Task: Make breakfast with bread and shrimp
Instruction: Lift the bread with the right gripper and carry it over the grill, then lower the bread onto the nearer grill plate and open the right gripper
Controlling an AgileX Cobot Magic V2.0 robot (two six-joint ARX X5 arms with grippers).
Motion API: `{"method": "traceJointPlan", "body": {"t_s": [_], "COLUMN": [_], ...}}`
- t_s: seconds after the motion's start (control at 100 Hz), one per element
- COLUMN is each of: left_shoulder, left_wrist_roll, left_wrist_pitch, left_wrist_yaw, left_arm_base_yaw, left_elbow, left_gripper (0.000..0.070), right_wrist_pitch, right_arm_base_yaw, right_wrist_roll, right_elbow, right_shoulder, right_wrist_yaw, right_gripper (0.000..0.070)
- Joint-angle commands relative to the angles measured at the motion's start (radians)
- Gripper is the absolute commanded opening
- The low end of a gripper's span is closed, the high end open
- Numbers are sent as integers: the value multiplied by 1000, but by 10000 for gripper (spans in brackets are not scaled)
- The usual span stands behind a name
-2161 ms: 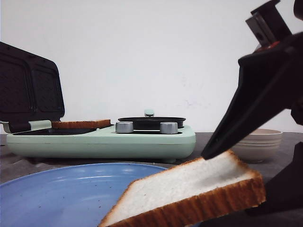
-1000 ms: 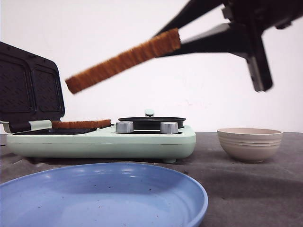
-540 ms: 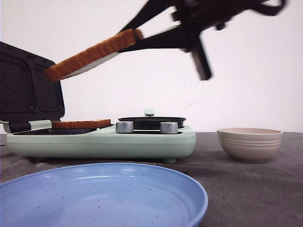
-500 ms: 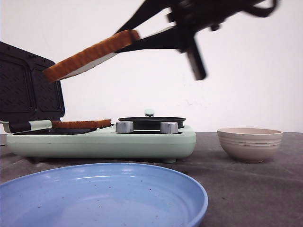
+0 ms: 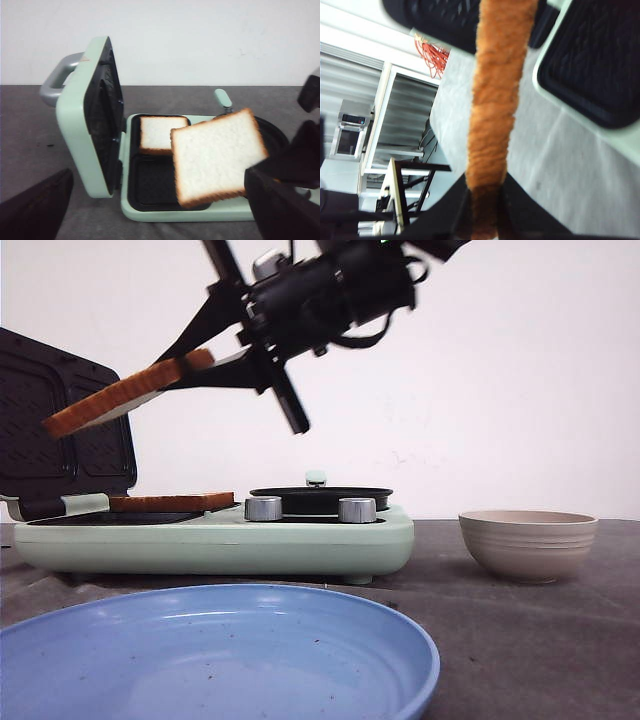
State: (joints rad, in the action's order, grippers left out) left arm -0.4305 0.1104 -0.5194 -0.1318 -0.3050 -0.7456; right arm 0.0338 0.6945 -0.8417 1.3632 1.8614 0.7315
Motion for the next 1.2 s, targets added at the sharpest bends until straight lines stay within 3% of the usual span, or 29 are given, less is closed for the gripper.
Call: {"method": "traceJointPlan", "body": {"t_s": [0.0, 0.35, 0.52, 1.19], "left_shoulder": [0, 0, 0, 0], "left_wrist_roll": [-12, -12, -12, -11], "left_wrist_pitch": [18, 17, 18, 18], "left_wrist_yaw": [-8, -8, -8, -7], "left_arm_base_yaw": [-2, -2, -2, -2], "left_elbow": [-5, -5, -5, -5], "left_gripper": [634, 634, 634, 634], "right_wrist_pitch": [6, -50, -72, -99], "right_arm_base_yaw": [8, 13, 18, 37], "right_wrist_roll": [11, -12, -11, -19], "right_elbow": [66, 257, 262, 262], "right_shoulder": [57, 233, 238, 240], "right_wrist_yaw": [1, -8, -76, -169], "right_gripper": [7, 7, 7, 6]}}
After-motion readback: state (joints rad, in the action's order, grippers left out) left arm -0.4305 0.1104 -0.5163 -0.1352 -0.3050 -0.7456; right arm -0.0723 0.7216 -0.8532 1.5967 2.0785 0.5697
